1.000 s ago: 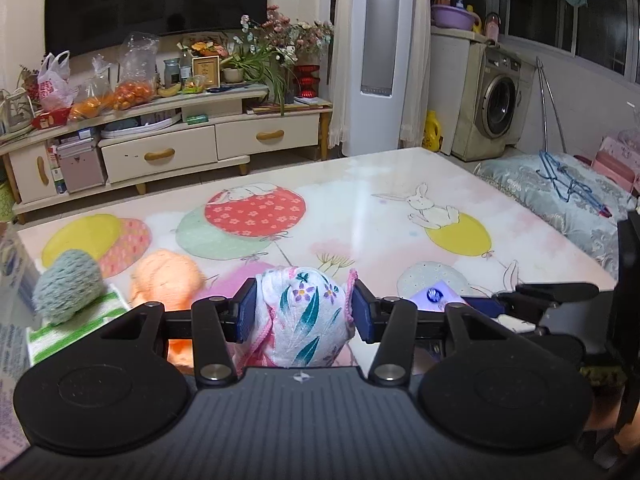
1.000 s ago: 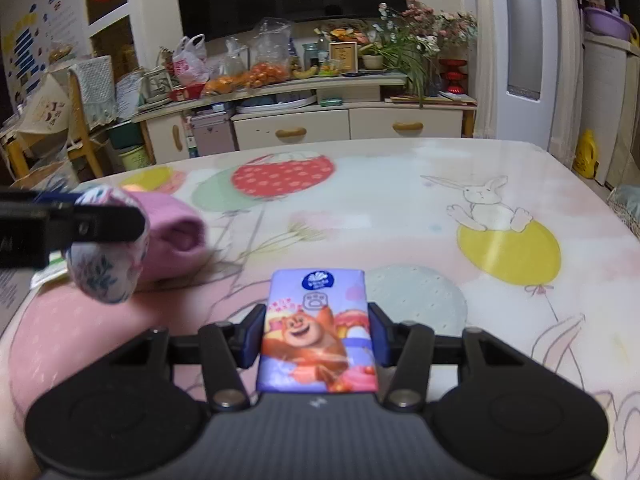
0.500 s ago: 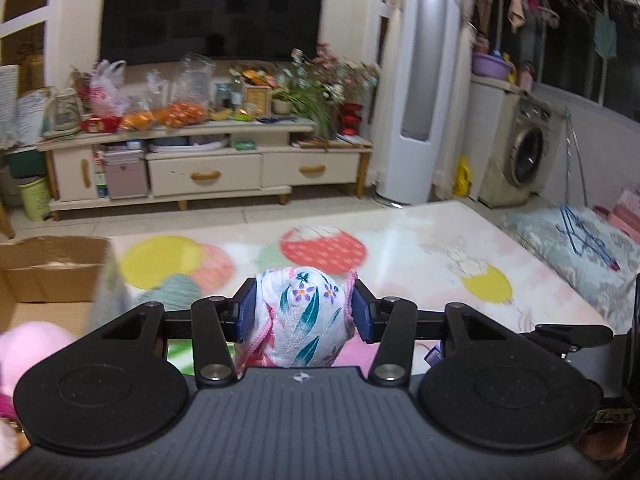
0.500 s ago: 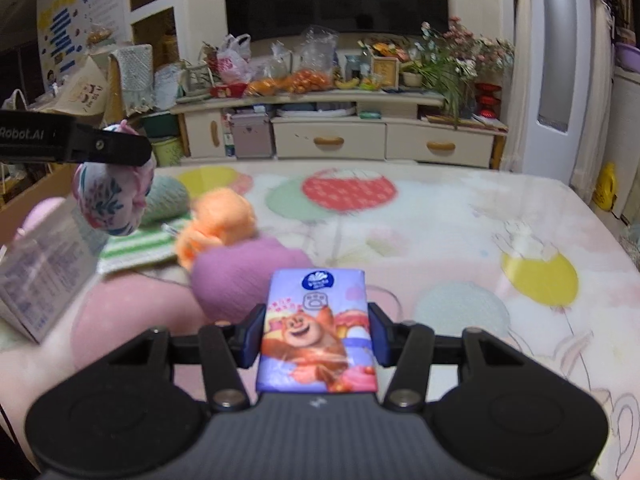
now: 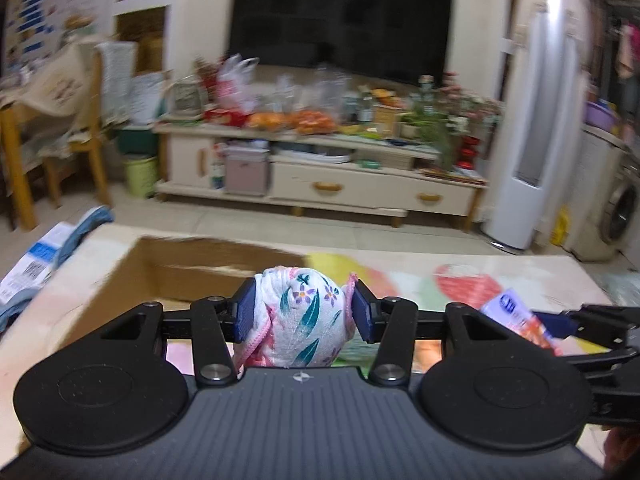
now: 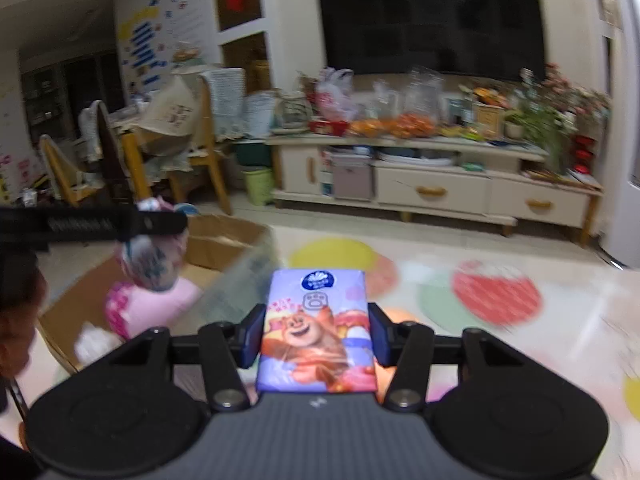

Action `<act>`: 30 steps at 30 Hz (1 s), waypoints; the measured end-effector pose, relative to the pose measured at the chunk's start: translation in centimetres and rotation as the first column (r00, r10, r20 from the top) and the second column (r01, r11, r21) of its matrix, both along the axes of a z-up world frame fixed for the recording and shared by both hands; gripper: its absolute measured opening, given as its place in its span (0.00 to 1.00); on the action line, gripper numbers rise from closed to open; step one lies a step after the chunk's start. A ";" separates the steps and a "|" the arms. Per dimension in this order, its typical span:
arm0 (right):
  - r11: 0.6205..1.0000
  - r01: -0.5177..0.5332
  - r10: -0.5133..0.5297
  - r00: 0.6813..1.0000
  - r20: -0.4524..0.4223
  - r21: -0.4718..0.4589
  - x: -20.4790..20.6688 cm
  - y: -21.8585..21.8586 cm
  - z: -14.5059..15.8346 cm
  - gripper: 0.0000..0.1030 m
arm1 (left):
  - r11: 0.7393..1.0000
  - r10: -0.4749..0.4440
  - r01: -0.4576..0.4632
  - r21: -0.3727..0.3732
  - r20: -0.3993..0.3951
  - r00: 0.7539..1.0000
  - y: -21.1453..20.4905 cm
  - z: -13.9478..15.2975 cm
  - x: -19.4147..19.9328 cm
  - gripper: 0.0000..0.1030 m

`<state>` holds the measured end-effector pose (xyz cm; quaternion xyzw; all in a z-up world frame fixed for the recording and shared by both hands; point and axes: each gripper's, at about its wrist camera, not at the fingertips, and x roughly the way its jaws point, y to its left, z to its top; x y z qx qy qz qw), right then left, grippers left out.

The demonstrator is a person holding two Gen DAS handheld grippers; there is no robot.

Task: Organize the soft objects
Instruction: 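Carry the floral plush and tissue pack into the cardboard box and open both tools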

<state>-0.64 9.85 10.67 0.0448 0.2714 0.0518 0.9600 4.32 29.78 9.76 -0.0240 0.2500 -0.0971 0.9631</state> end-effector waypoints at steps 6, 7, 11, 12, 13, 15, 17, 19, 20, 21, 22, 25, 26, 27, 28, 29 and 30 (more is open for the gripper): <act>0.995 -0.093 0.093 0.996 0.007 -0.020 5.4 4.0 0.8 0.50 | 0.992 0.127 -0.127 0.016 -0.038 0.991 3.2 -0.7 2.3 0.55; 0.994 -0.104 0.104 0.995 0.007 -0.024 6.0 4.4 0.8 0.50 | 0.990 0.143 -0.143 0.015 -0.042 0.989 3.5 -0.8 2.6 0.50; 0.989 -0.141 0.141 0.990 -0.005 -0.034 8.7 6.1 0.6 0.50 | 0.982 0.191 -0.190 0.020 -0.049 0.980 4.4 -1.0 3.0 0.49; 0.988 -0.151 0.150 0.989 -0.009 -0.038 9.2 6.5 0.5 0.50 | 0.980 0.198 -0.198 0.018 -0.053 0.979 4.5 -1.0 3.2 0.50; 0.986 -0.158 0.157 0.987 -0.013 -0.049 9.6 7.0 0.3 0.50 | 0.978 0.207 -0.206 0.026 -0.052 0.977 4.6 -1.1 3.3 0.50; 0.984 -0.168 0.166 0.986 -0.027 -0.068 10.5 7.7 -0.3 0.50 | 0.972 0.230 -0.227 0.058 -0.040 0.972 4.4 -1.3 3.2 0.50; 0.982 -0.175 0.173 0.984 -0.037 -0.073 11.2 8.2 -0.8 0.50 | 0.971 0.236 -0.233 0.058 -0.049 0.971 4.5 -1.5 3.0 0.50; 0.979 -0.183 0.181 0.983 -0.040 -0.083 11.6 8.8 -1.3 0.50 | 0.967 0.249 -0.245 0.068 -0.051 0.967 4.2 -1.6 2.5 0.50; 0.979 -0.182 0.179 0.983 -0.043 -0.091 11.8 9.1 -1.4 0.50 | 0.963 0.261 -0.257 0.080 -0.045 0.964 4.1 -1.4 2.1 0.50; 0.979 -0.182 0.178 0.983 -0.045 -0.097 12.0 9.2 -1.6 0.50 | 0.961 0.269 -0.265 0.081 -0.043 0.962 4.3 -1.3 2.0 0.52; 0.978 -0.180 0.176 0.983 -0.046 -0.104 12.1 9.5 -1.7 0.51 | 0.960 0.275 -0.271 0.072 -0.049 0.960 4.3 -1.4 1.9 0.54; 0.979 -0.160 0.156 0.987 -0.041 -0.123 12.0 9.5 -1.9 0.61 | 0.955 0.295 -0.292 0.056 -0.055 0.954 4.7 -1.2 1.5 0.72; 0.980 -0.155 0.152 0.988 -0.036 -0.126 11.7 9.4 -1.9 0.64 | 0.955 0.294 -0.292 0.056 -0.048 0.954 4.7 -1.1 1.4 0.77; 0.980 -0.150 0.148 0.989 -0.030 -0.129 11.6 9.3 -1.8 0.74 | 0.955 0.294 -0.291 0.058 -0.042 0.955 4.6 -1.0 1.3 0.81; 0.982 -0.141 0.139 0.990 -0.019 -0.130 11.2 9.2 -1.7 0.82 | 0.955 0.292 -0.289 0.061 -0.039 0.956 4.5 -0.9 1.3 0.81; 0.982 -0.132 0.132 0.991 -0.009 -0.132 10.9 9.1 -1.6 0.84 | 0.957 0.287 -0.284 0.062 -0.038 0.957 4.3 -0.8 1.2 0.82; 0.983 -0.129 0.130 0.991 -0.002 -0.134 10.7 9.0 -1.4 0.85 | 0.958 0.283 -0.280 0.063 -0.036 0.958 4.2 -0.9 1.2 0.85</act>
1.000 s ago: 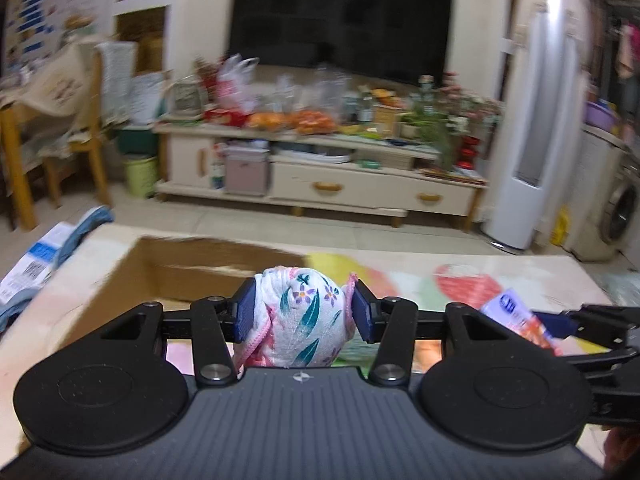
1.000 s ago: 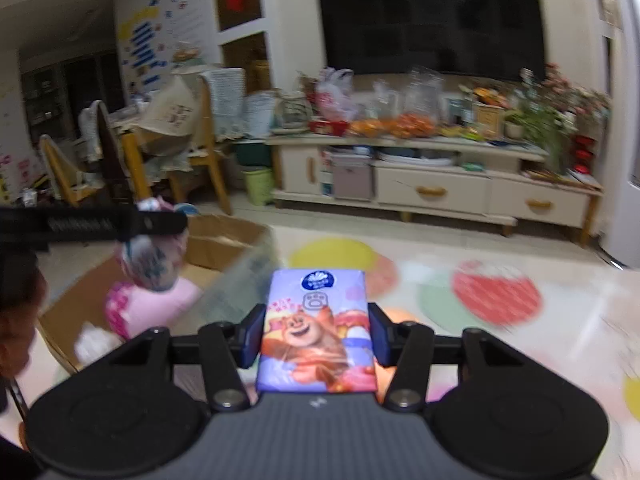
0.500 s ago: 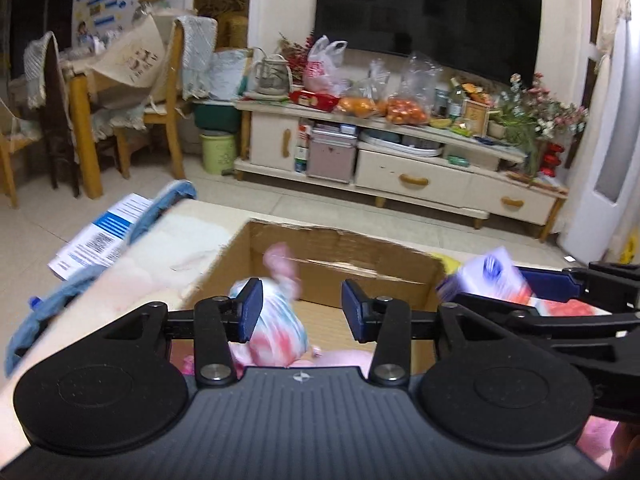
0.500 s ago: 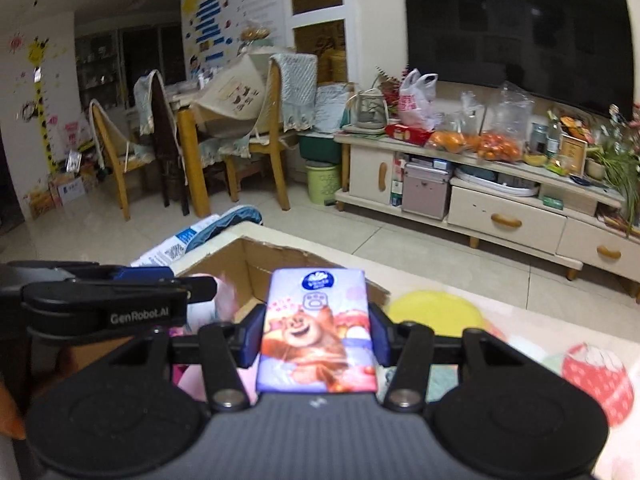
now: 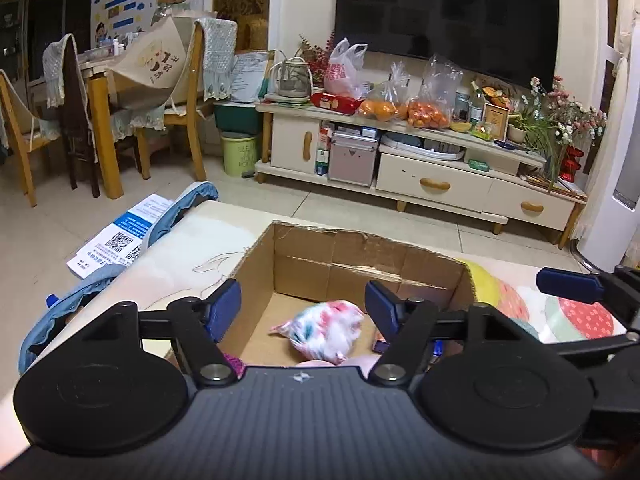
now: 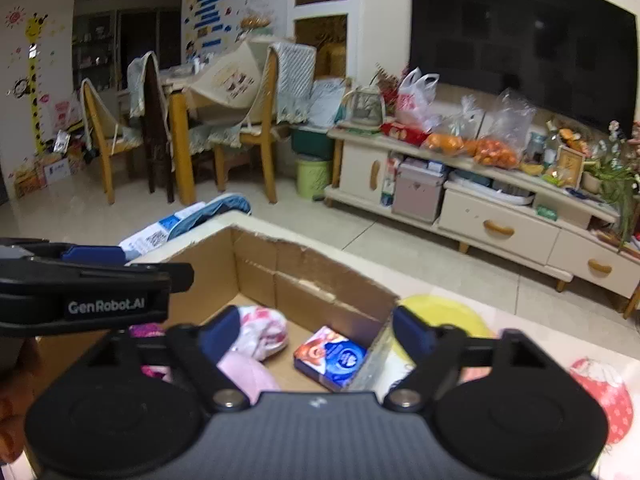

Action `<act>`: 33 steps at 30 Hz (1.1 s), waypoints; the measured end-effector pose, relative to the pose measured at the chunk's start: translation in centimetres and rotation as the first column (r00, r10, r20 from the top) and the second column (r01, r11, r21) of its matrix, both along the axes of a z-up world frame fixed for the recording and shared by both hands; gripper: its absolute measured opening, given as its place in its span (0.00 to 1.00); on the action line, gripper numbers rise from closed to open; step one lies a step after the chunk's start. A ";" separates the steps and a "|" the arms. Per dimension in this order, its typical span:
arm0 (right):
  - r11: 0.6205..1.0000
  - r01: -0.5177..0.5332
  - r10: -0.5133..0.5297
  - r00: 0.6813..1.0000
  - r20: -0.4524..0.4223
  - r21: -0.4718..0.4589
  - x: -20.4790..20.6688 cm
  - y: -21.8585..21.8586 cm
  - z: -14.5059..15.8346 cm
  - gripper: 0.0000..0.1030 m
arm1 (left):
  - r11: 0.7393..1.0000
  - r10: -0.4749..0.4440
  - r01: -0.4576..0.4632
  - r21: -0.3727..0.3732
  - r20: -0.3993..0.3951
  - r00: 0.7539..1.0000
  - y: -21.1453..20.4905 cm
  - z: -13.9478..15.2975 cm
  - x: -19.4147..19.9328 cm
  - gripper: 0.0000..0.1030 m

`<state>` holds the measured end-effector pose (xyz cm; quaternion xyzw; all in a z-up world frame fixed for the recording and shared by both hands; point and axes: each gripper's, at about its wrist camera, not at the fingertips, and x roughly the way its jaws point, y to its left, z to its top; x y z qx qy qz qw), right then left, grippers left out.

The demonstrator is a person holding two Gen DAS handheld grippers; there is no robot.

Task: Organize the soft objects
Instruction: 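Carry the floral plush and tissue pack into the cardboard box and open both tools, then move both tools from the box back over the towels on the table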

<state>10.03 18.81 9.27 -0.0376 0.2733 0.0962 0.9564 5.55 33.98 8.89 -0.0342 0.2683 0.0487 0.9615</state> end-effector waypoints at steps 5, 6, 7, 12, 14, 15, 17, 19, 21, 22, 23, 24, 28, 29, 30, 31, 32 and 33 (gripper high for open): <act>0.999 0.031 -0.031 0.999 0.044 -0.009 -1.8 -0.6 0.5 0.90 | 1.000 -0.017 0.017 0.022 0.007 1.000 -0.8 -0.1 -0.2 0.94; 0.999 0.040 -0.039 0.998 0.053 -0.010 -2.3 -0.9 0.6 0.91 | 0.999 -0.022 0.022 0.029 0.006 1.000 -1.0 -0.2 -0.3 0.95; 0.999 0.048 -0.047 0.997 0.060 -0.012 -2.7 -1.1 0.7 0.91 | 0.999 -0.025 0.025 0.035 0.005 1.000 -1.1 -0.3 -0.3 0.97; 0.996 0.091 -0.089 0.991 0.099 -0.016 -4.9 -2.3 1.0 0.96 | 0.998 -0.041 0.041 0.050 0.002 0.999 -1.3 -0.5 -0.4 0.99; 0.994 0.108 -0.106 0.988 0.113 -0.015 -5.7 -2.8 1.0 0.97 | 0.997 -0.047 0.047 0.053 -0.001 0.999 -1.4 -0.6 -0.5 0.99; 0.993 0.116 -0.114 0.987 0.118 -0.017 -6.2 -3.0 0.9 0.97 | 0.997 -0.052 0.052 0.053 -0.002 0.999 -1.4 -0.6 -0.5 0.99; 0.991 0.131 -0.128 0.985 0.119 -0.016 -6.9 -3.5 0.8 0.97 | 0.996 -0.062 0.062 0.058 -0.002 0.998 -1.3 -0.6 -0.5 1.00; 0.990 0.143 -0.141 0.983 0.119 -0.008 -7.6 -4.0 0.7 0.98 | 0.995 -0.072 0.072 0.070 0.000 0.997 -1.5 -0.6 -0.6 1.00; 0.987 0.159 -0.157 0.981 0.118 -0.002 -8.1 -4.5 0.6 0.99 | 0.993 -0.085 0.084 0.078 -0.001 0.996 -1.6 -0.7 -0.7 1.00; 0.986 0.167 -0.166 0.979 0.115 0.001 -8.4 -4.7 0.5 0.99 | 0.993 -0.093 0.093 0.079 -0.001 0.996 -1.7 -0.7 -0.8 1.00; 0.985 0.174 -0.173 0.978 0.113 0.006 -8.7 -4.9 0.4 0.99 | 0.992 -0.099 0.099 0.080 -0.001 0.995 -1.7 -0.7 -0.8 1.00; 0.984 0.180 -0.180 0.977 0.111 0.012 -9.0 -5.2 0.3 0.99 | 0.991 -0.106 0.106 0.082 0.000 0.994 -1.7 -0.7 -0.8 1.00; 0.977 0.210 -0.212 0.972 0.097 0.027 -10.0 -6.2 -0.2 0.99 | 0.986 -0.137 0.137 0.098 0.002 0.991 -1.9 -0.8 -1.0 1.00; 0.975 0.218 -0.220 0.971 0.094 0.031 -10.4 -6.4 -0.4 0.99 | 0.985 -0.144 0.143 0.101 0.002 0.990 -1.9 -0.9 -1.0 1.00; 0.973 0.226 -0.228 0.969 0.091 0.036 -10.6 -6.7 -0.5 0.99 | 0.983 -0.152 0.151 0.101 0.002 0.988 -1.9 -0.9 -1.1 1.00; 0.971 0.235 -0.238 0.967 0.089 0.041 -11.0 -6.9 -0.6 0.99 | 0.982 -0.161 0.160 0.101 0.002 0.987 -1.9 -1.0 -1.1 1.00; 0.969 0.244 -0.247 0.965 0.087 0.046 -11.3 -7.2 -0.7 0.99 | 0.981 -0.168 0.167 0.101 0.002 0.986 -1.9 -1.0 -1.1 1.00; 0.966 0.253 -0.256 0.963 0.085 0.052 -11.6 -7.5 -0.8 0.99 | 0.979 -0.175 0.174 0.103 0.002 0.985 -1.9 -1.0 -1.2 1.00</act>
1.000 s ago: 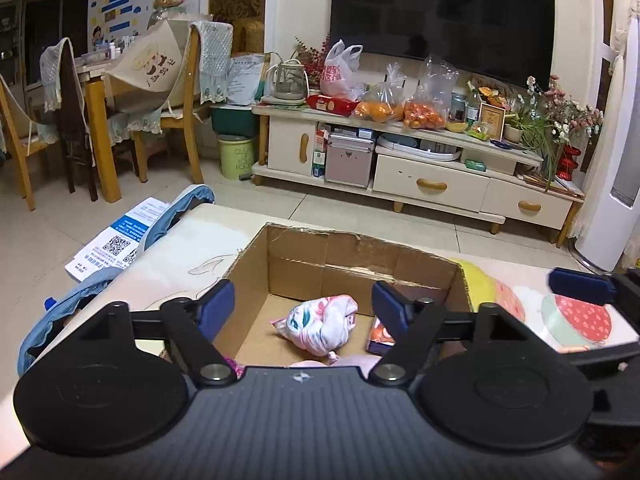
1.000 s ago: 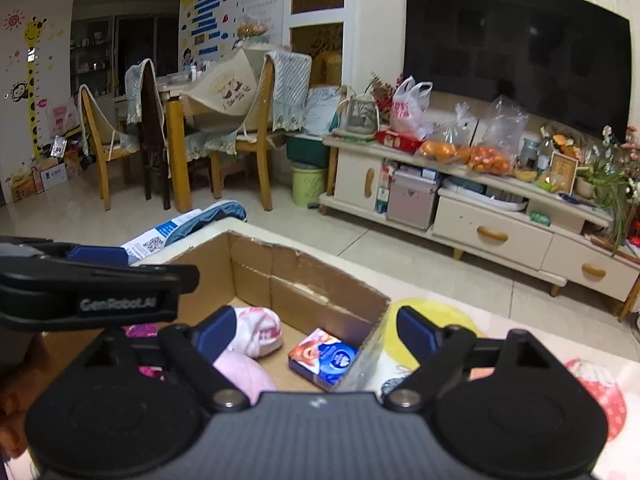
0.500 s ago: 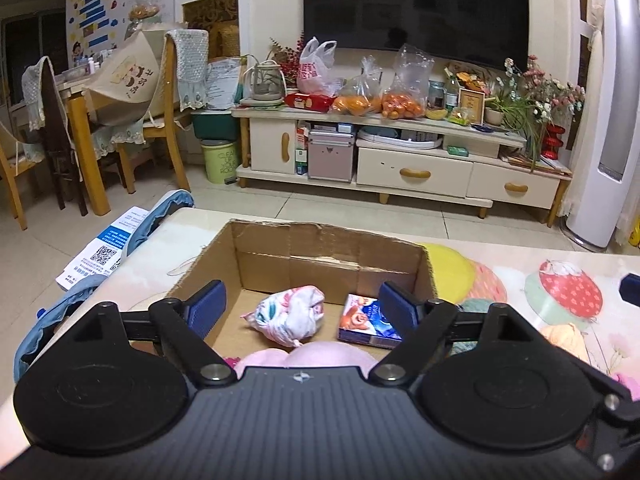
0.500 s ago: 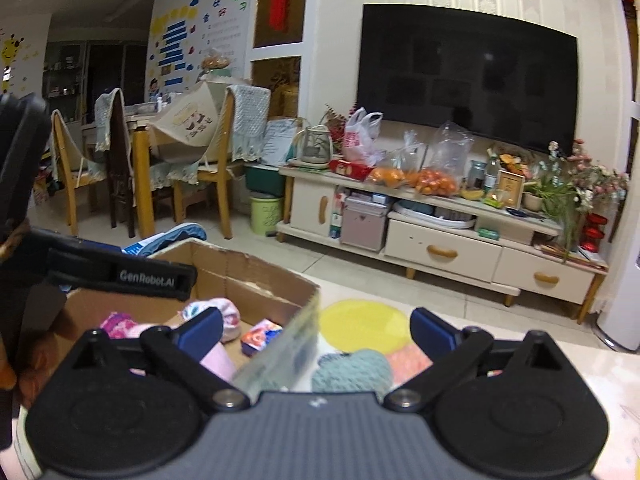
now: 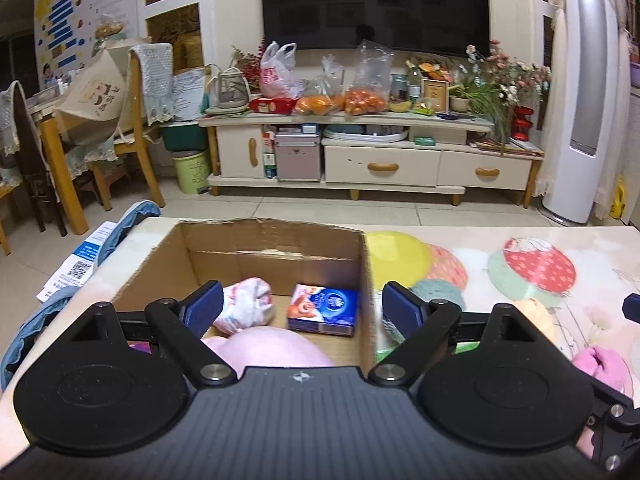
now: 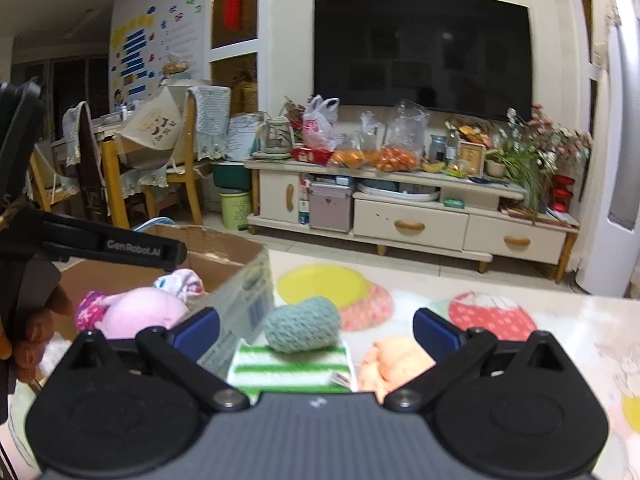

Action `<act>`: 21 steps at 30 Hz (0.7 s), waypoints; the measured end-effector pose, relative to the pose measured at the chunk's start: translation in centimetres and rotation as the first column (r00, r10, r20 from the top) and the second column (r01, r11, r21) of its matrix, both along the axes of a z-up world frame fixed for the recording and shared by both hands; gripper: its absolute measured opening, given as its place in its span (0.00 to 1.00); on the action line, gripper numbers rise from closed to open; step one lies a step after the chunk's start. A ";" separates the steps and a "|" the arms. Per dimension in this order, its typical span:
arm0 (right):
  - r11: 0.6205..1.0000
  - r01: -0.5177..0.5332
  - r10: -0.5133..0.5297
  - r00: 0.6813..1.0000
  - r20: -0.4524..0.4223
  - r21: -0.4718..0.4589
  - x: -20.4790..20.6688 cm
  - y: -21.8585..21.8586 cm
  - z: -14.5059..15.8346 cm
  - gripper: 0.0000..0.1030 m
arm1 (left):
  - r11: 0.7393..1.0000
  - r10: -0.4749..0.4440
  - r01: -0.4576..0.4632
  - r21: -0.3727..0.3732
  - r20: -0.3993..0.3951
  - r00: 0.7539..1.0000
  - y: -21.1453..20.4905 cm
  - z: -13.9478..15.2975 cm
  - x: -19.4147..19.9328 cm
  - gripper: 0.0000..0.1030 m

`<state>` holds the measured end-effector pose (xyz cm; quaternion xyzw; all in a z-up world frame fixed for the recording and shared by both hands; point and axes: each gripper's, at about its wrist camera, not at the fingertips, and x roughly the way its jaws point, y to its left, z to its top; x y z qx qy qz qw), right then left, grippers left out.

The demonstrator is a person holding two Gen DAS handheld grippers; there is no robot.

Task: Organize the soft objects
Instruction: 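Move both tools from the box back over the towels on the table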

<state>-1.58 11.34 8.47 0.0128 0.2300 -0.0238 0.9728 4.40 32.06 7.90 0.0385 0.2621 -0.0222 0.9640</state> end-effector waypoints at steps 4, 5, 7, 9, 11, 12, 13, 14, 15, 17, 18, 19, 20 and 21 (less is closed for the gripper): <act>1.000 0.029 -0.029 1.000 -0.003 -0.008 -1.0 -1.1 -0.4 0.99 | 1.000 -0.025 0.025 0.007 -0.001 1.000 -0.1 -0.2 -0.1 1.00; 0.999 0.038 -0.038 0.999 -0.004 -0.012 -1.2 -1.3 -0.4 0.99 | 1.000 -0.030 0.030 0.006 -0.001 1.000 -0.1 -0.2 -0.1 1.00; 0.998 0.054 -0.054 0.999 -0.007 -0.009 -1.5 -1.8 -0.6 0.99 | 0.999 -0.043 0.043 -0.001 -0.002 0.999 0.0 -0.2 -0.1 1.00; 0.998 0.067 -0.068 0.998 -0.011 -0.003 -1.8 -2.3 -0.8 0.99 | 0.999 -0.052 0.052 -0.001 0.000 0.999 -0.1 -0.2 -0.3 1.00; 0.996 0.085 -0.085 0.996 -0.015 0.002 -2.3 -2.9 -1.2 0.99 | 0.998 -0.064 0.064 0.006 0.002 0.998 -0.3 -0.3 -0.3 1.00; 0.995 0.097 -0.096 0.995 -0.019 0.011 -2.5 -3.3 -1.4 0.99 | 0.997 -0.072 0.072 0.009 0.003 0.997 -0.4 -0.3 -0.4 1.00; 0.994 0.105 -0.104 0.994 -0.023 0.022 -2.8 -3.7 -1.6 0.99 | 0.997 -0.080 0.080 0.010 0.003 0.997 -0.4 -0.4 -0.3 1.00; 0.993 0.111 -0.110 0.994 -0.026 0.031 -3.0 -4.1 -1.9 0.99 | 0.996 -0.087 0.087 0.010 0.002 0.996 -0.5 -0.4 -0.4 1.00; 0.992 0.120 -0.118 0.992 -0.031 0.037 -3.1 -4.5 -2.1 0.99 | 0.995 -0.095 0.095 0.010 0.001 0.995 -0.6 -0.5 -0.4 1.00; 0.990 0.138 -0.136 0.990 -0.045 0.038 -3.4 -5.1 -2.6 0.99 | 0.994 -0.113 0.113 0.012 0.000 0.994 -0.8 -0.6 -0.5 1.00; 0.989 0.144 -0.142 0.989 -0.051 0.041 -3.5 -5.5 -2.8 0.99 | 0.993 -0.121 0.121 0.015 0.000 0.993 -0.8 -0.6 -0.5 1.00; 0.988 0.149 -0.146 0.988 -0.056 0.047 -3.7 -5.9 -3.0 0.99 | 0.991 -0.130 0.130 0.019 -0.001 0.992 -0.9 -0.7 -0.5 1.00; 0.987 0.155 -0.152 0.986 -0.061 0.050 -3.7 -6.2 -3.3 0.99 | 0.990 -0.137 0.137 0.022 -0.002 0.991 -1.0 -0.8 -0.5 1.00; 0.985 0.163 -0.159 0.985 -0.068 0.053 -3.8 -6.5 -3.5 0.99 | 0.989 -0.144 0.144 0.024 -0.003 0.990 -1.1 -0.8 -0.5 1.00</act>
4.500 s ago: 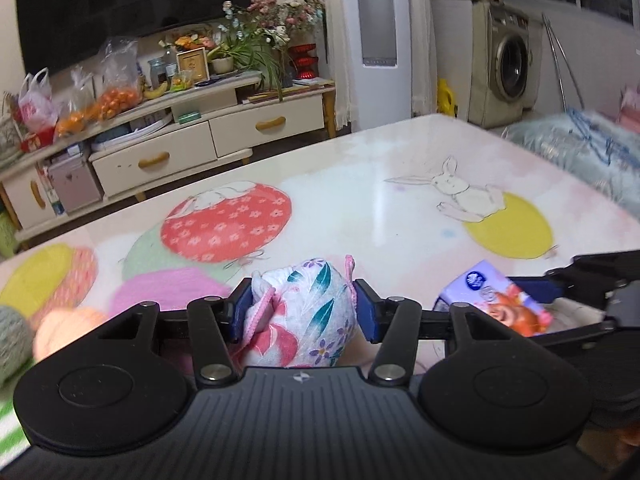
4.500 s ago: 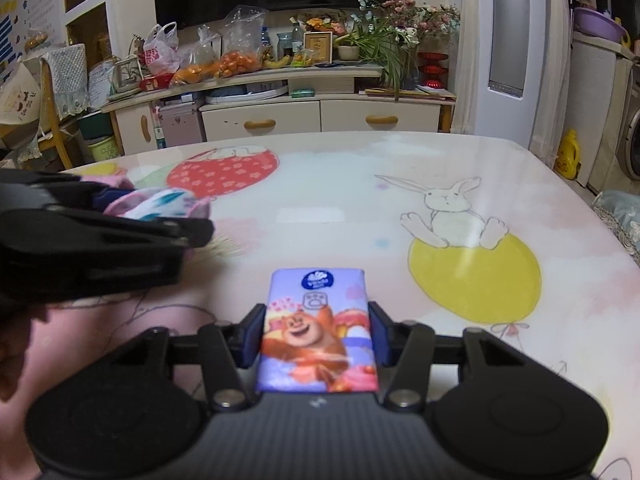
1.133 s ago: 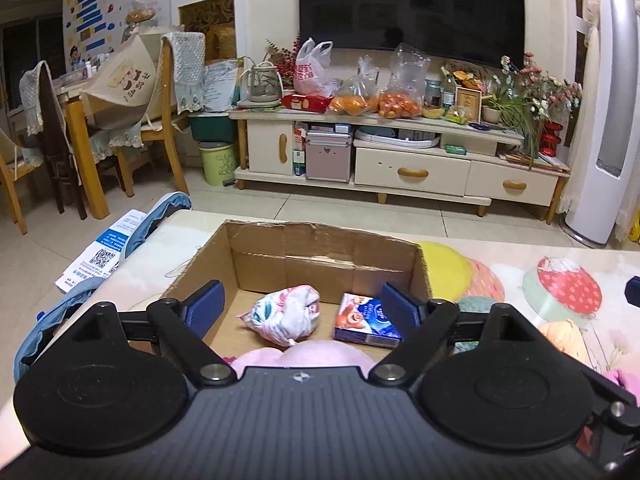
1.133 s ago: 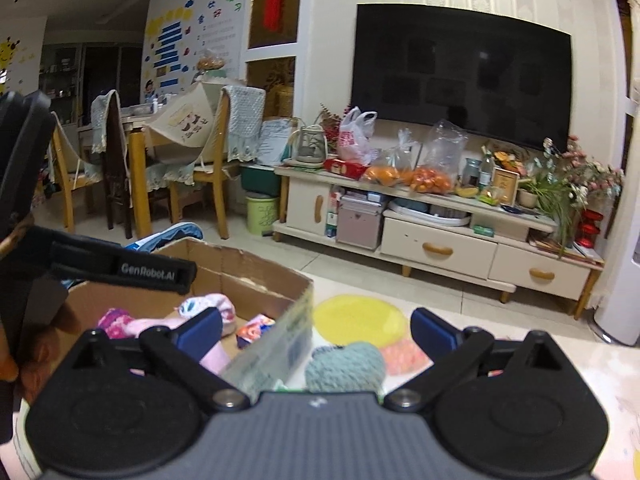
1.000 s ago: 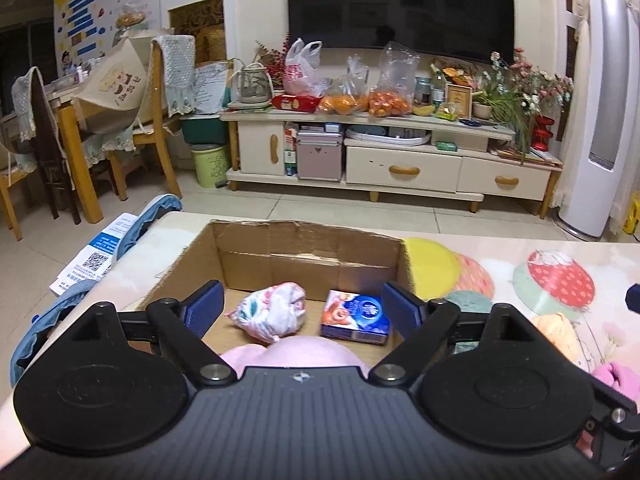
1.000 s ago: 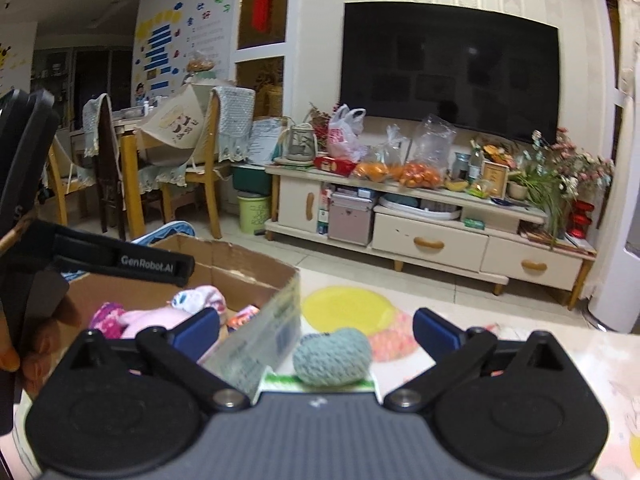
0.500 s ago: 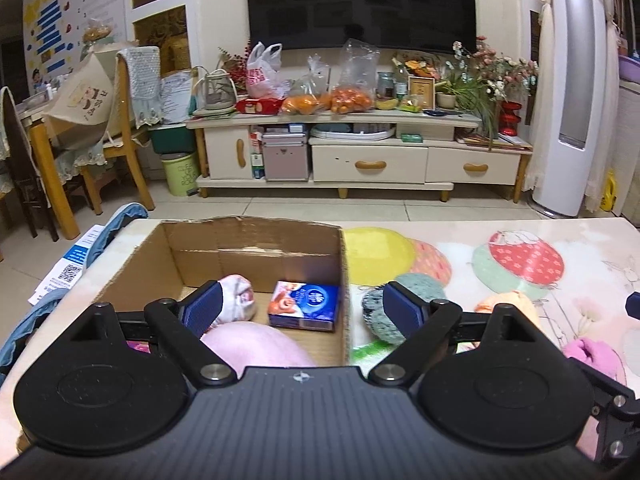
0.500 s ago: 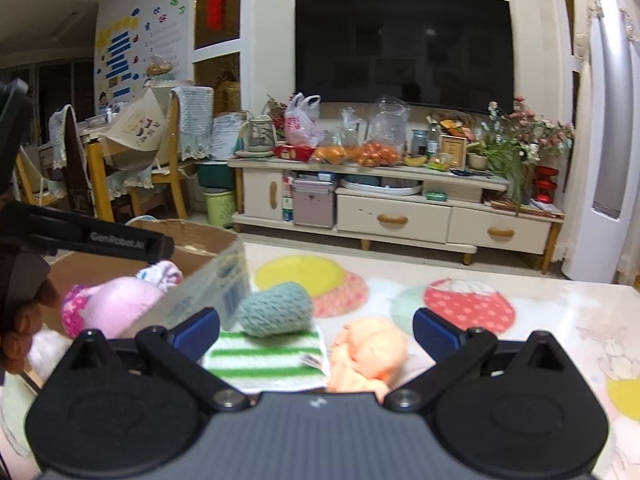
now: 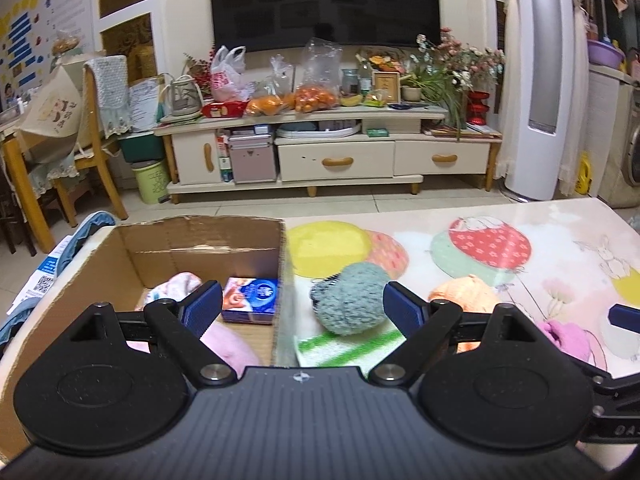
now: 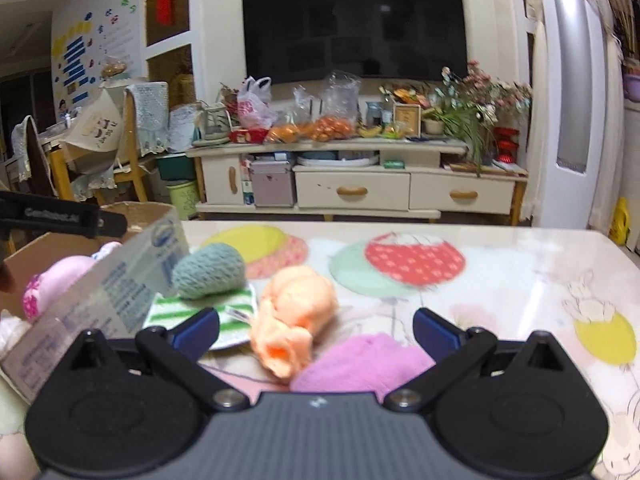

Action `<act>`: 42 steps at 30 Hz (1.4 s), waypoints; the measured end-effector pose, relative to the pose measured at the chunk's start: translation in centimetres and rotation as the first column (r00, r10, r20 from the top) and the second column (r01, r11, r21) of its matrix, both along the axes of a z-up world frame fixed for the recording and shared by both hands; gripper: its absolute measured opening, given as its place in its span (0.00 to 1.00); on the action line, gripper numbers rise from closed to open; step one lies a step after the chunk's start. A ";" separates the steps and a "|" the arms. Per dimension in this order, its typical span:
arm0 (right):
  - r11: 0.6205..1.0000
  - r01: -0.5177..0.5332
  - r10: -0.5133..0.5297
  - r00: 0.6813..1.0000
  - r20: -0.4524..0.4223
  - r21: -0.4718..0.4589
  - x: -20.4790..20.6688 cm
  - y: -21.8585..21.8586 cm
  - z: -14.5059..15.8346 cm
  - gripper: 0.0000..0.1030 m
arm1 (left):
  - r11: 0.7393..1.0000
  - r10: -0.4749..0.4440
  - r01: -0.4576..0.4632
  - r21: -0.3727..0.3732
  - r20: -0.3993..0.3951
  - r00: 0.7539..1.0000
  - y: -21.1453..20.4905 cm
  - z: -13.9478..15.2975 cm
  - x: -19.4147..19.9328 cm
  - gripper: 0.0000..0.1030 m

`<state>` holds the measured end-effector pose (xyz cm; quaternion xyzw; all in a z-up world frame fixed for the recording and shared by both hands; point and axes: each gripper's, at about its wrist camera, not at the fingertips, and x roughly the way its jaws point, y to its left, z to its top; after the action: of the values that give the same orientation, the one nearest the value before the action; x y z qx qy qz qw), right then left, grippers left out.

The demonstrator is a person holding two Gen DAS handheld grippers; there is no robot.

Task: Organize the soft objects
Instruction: 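Move both tools from the box back over the towels on the table, then grasp the pink towel roll with the right tool while the left grasps the orange towel bundle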

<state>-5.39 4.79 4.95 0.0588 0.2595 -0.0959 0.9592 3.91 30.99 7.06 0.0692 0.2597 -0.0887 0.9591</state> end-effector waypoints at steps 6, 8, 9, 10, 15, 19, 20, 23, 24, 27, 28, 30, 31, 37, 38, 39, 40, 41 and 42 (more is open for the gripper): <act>1.000 0.003 -0.002 0.998 -0.063 0.023 0.1 -1.5 -2.2 0.99 | 0.999 -0.043 0.043 0.015 -0.012 0.999 -0.4 -0.5 0.6 1.00; 1.000 -0.004 0.007 0.996 -0.085 0.030 0.3 -1.8 -3.0 0.99 | 0.998 -0.057 0.057 0.020 -0.016 0.998 -0.5 -0.6 0.8 1.00; 0.999 -0.006 0.009 0.996 -0.094 0.034 0.4 -2.0 -3.3 0.99 | 0.998 -0.063 0.063 0.021 -0.019 0.998 -0.6 -0.7 1.0 1.00; 0.999 -0.010 0.014 0.995 -0.102 0.039 0.5 -2.2 -3.6 0.99 | 0.997 -0.070 0.071 0.020 -0.022 0.997 -0.7 -0.7 1.1 1.00; 1.000 -0.027 0.025 0.992 -0.125 -0.015 1.2 -2.3 -4.7 0.99 | 0.994 -0.110 0.111 0.012 -0.040 0.993 -1.3 -1.1 1.9 1.00; 0.999 -0.044 0.039 0.989 -0.146 -0.031 1.7 -2.8 -5.6 0.99 | 0.989 -0.148 0.149 0.014 -0.053 0.988 -2.2 -1.6 2.4 1.00; 0.999 -0.046 0.042 0.988 -0.147 -0.027 1.7 -3.0 -5.8 0.99 | 0.987 -0.158 0.159 0.015 -0.055 0.986 -2.5 -1.7 2.5 1.00; 0.999 -0.041 0.036 0.990 -0.137 -0.029 1.6 -3.6 -5.8 0.99 | 0.982 -0.185 0.186 0.014 -0.066 0.981 -3.1 -2.1 2.8 1.00; 0.999 -0.039 0.036 0.990 -0.137 -0.022 1.6 -3.9 -5.7 0.98 | 0.980 -0.195 0.197 0.010 -0.071 0.978 -3.4 -2.3 3.0 1.00; 0.999 -0.035 0.036 0.991 -0.132 0.015 1.4 -5.1 -5.6 0.97 | 0.975 -0.222 0.223 0.004 -0.088 0.971 -4.5 -3.1 3.2 1.00; 0.999 -0.034 0.037 0.990 -0.133 0.026 1.3 -5.6 -5.6 0.97 | 0.973 -0.230 0.231 0.002 -0.095 0.969 -4.8 -3.4 3.3 1.00; 0.999 -0.024 0.028 0.991 -0.134 0.028 1.1 -6.2 -5.4 0.97 | 0.970 -0.243 0.245 -0.001 -0.104 0.964 -5.6 -4.0 3.6 1.00; 1.000 -0.016 0.019 0.991 -0.136 0.024 1.0 -6.5 -5.3 0.97 | 0.968 -0.251 0.252 0.001 -0.106 0.962 -6.0 -4.3 3.6 1.00; 0.999 0.029 -0.026 0.990 -0.141 0.021 0.4 -8.5 -5.2 0.97 | 0.956 -0.285 0.290 0.041 -0.100 0.953 -8.2 -6.2 3.9 1.00; 0.999 0.030 -0.025 0.990 -0.140 0.029 0.3 -8.8 -5.2 0.97 | 0.955 -0.288 0.294 0.050 -0.098 0.953 -8.5 -6.5 4.1 1.00; 0.999 0.028 -0.023 0.990 -0.138 0.036 0.2 -9.0 -5.2 0.97 | 0.954 -0.289 0.295 0.059 -0.096 0.953 -8.8 -6.8 4.3 1.00; 0.999 0.025 -0.019 0.990 -0.137 0.041 0.2 -9.1 -5.2 0.97 | 0.952 -0.291 0.298 0.067 -0.093 0.952 -9.2 -7.1 4.5 1.00; 0.999 0.020 -0.014 0.990 -0.137 0.043 0.2 -9.1 -5.2 0.97 | 0.951 -0.295 0.302 0.072 -0.091 0.951 -9.3 -7.3 4.7 1.00; 0.999 0.016 -0.010 0.991 -0.137 0.043 0.1 -9.1 -5.2 0.97 | 0.949 -0.298 0.305 0.078 -0.090 0.950 -9.8 -7.5 4.9 1.00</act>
<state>-5.25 -4.34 -0.22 0.0750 0.3262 -0.1002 0.9370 8.84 21.20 -0.48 0.1481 0.2864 -0.2250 0.9195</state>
